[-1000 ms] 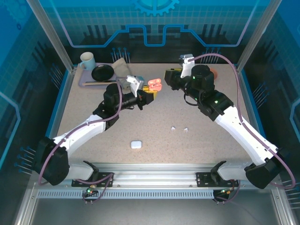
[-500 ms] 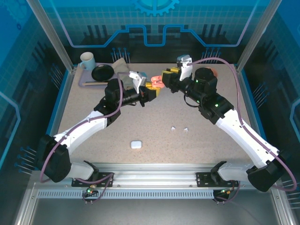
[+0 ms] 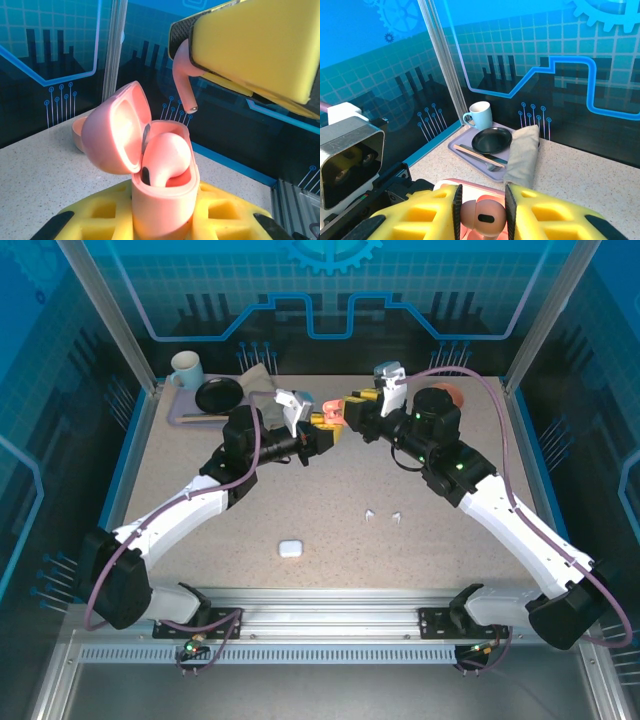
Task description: Insert wireless bluetooth earbuds into charging case
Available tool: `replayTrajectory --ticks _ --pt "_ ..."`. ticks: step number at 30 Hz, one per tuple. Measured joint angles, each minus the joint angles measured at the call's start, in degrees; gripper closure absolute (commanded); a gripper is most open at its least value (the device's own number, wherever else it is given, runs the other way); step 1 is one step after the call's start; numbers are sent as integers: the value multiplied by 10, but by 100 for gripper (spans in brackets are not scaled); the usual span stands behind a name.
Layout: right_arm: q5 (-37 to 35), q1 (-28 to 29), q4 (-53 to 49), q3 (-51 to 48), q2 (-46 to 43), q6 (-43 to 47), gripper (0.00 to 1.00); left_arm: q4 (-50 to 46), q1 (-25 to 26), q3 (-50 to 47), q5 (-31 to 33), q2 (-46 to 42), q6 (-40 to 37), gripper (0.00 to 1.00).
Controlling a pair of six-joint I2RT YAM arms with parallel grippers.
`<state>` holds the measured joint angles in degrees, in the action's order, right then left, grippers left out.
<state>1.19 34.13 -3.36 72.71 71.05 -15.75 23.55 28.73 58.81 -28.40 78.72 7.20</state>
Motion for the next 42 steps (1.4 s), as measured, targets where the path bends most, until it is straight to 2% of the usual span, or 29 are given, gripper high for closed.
replayTrajectory --ticks 42 --pt "11 -10 7 -16 8 -12 72 -6 0 0 1 -4 -1 100"
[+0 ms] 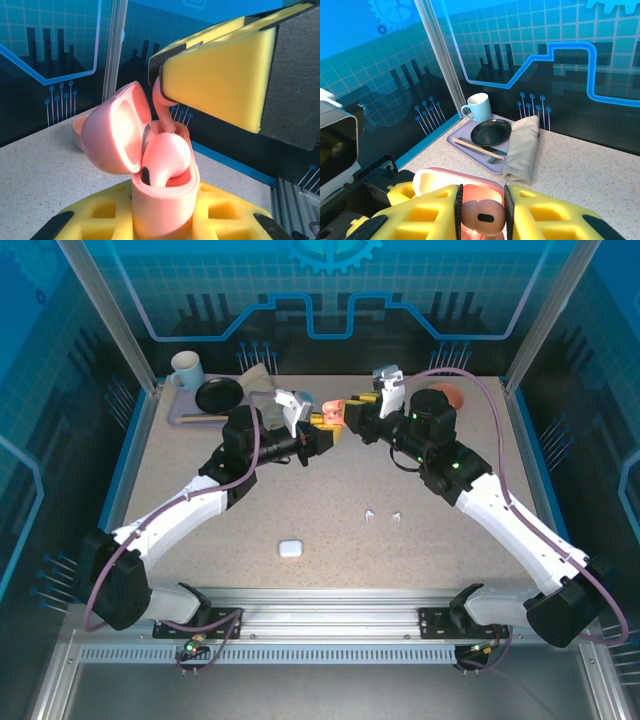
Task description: Insert wireless bluetooth earbuds into charging case
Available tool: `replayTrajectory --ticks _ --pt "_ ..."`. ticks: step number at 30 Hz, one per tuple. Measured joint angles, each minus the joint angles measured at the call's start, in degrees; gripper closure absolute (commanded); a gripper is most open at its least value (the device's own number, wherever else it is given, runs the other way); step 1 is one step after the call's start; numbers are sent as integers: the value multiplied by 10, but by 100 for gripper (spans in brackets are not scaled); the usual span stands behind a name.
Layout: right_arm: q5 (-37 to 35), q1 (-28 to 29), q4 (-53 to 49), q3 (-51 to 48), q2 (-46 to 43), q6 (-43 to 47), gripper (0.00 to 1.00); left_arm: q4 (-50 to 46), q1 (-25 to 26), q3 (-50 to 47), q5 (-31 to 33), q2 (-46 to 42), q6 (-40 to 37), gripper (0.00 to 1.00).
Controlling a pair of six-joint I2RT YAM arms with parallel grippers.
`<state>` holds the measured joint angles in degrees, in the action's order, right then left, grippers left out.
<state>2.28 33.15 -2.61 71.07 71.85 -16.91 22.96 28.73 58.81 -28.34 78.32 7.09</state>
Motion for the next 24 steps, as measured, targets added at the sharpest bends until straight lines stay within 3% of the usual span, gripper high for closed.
replayTrajectory --ticks 24 --pt "55 2 1 1 6 14 72 -5 1 0 2 0 -1 100"
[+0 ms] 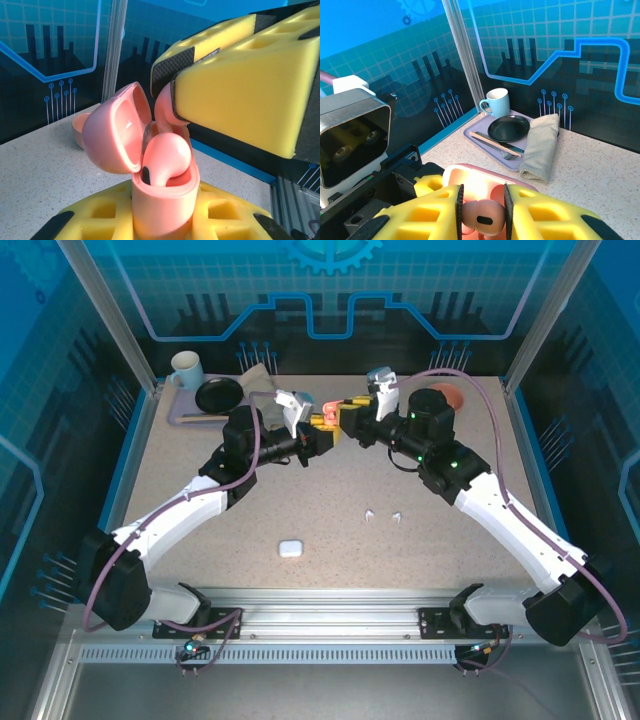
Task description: Insert wireless bluetooth earbuds into charging case
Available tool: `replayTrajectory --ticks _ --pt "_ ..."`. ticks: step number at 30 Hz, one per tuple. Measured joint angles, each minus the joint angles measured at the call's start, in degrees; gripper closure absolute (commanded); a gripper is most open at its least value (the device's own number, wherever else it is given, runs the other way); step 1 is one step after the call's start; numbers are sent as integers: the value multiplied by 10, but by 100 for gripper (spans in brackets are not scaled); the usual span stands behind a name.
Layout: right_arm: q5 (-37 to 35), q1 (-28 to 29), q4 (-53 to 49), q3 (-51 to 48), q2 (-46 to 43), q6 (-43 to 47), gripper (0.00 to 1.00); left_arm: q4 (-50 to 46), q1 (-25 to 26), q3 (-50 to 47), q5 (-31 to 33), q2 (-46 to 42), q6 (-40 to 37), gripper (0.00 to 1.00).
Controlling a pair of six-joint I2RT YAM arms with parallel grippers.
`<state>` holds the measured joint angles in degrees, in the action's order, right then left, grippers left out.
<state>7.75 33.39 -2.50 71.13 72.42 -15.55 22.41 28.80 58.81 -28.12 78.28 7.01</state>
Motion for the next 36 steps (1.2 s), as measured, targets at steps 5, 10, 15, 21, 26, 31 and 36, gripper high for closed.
replayTrajectory --ticks 5,10,15,21,26,31,36 --pt "-2 0 0 0 0 2 72 0 0 0 0 0 0 100" --pt "-13 0 0 0 0 1 72 0 0 0 3 0 0 100" --pt "-24 -1 0 0 -2 -5 72 2 0 0 3 0 2 100" --pt "-30 -7 0 2 -2 -12 72 4 0 0 3 1 2 100" --pt "-33 -12 0 2 -2 -15 72 6 0 0 2 1 2 100" --pt "-32 -13 0 2 -2 -16 72 8 0 0 2 1 2 100" --pt "-25 -14 -5 2 -2 -16 73 10 0 0 2 1 2 100"
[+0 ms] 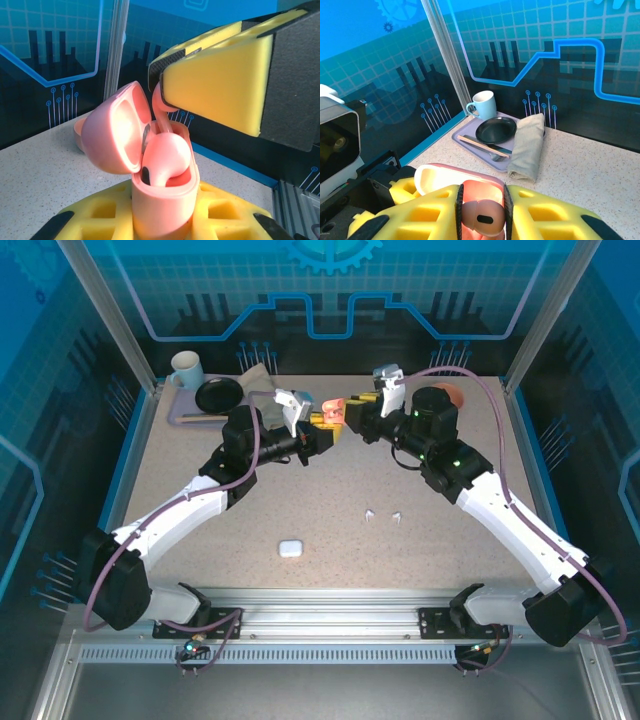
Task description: Insert wireless bluetooth earbuds into charging case
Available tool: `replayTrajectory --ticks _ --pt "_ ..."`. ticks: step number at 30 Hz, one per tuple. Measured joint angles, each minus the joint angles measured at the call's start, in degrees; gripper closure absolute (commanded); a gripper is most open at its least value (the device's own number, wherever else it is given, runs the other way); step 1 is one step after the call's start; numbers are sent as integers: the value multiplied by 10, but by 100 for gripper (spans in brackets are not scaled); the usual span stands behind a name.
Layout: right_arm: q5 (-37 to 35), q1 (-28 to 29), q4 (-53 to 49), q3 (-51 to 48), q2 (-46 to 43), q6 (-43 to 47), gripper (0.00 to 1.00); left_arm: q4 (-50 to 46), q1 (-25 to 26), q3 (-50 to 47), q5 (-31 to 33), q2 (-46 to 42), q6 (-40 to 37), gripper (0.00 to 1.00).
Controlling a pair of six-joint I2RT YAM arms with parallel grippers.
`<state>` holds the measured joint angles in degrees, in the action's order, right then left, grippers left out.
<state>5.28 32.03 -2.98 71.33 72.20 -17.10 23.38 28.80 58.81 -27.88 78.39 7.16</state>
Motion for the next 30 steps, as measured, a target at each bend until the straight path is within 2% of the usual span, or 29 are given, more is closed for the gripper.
replayTrajectory --ticks 13,22,30 --pt "34 -2 -6 0 0 7 71 0 0 10 0 0 -2 100" --pt "37 -2 -23 13 3 8 54 0 0 10 0 4 -1 100" --pt "23 -2 -37 24 4 -7 47 10 0 10 0 5 0 100"
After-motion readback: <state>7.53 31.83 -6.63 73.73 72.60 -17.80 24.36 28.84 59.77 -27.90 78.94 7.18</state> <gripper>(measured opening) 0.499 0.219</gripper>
